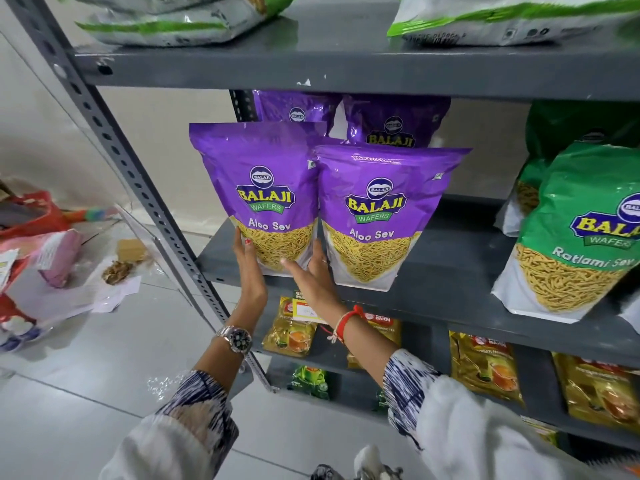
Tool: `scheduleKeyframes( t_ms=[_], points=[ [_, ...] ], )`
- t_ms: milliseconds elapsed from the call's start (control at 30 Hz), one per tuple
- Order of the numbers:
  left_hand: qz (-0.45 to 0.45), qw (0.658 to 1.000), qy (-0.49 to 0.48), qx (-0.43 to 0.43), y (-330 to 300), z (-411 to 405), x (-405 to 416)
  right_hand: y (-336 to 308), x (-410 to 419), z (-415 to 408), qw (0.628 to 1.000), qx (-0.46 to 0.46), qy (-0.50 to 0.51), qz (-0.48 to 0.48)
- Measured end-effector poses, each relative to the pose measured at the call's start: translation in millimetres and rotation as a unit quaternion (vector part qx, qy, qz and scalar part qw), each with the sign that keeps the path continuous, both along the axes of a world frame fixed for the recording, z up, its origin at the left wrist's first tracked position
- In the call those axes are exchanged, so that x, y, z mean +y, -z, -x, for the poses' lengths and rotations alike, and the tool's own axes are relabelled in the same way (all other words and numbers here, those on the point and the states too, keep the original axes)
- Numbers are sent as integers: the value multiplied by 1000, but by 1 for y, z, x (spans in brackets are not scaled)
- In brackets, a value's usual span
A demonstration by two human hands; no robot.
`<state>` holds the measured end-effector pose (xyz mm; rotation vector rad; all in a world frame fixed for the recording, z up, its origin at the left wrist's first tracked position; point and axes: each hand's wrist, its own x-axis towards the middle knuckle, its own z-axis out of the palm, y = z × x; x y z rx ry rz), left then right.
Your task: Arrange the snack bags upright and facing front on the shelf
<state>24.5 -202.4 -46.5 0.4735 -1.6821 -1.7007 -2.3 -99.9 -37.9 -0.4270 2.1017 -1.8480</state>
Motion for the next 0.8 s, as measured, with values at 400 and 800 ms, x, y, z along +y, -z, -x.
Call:
scheduleKeyframes(
  t_ms=[400,800],
  points=[
    [-16,1000,5,9,-5,14,-10,-3,1,5,999,-31,-22,4],
    [44,997,-43,-55,-2,-8,11,1,19,-10,1000,3,-2,-10]
  ],
)
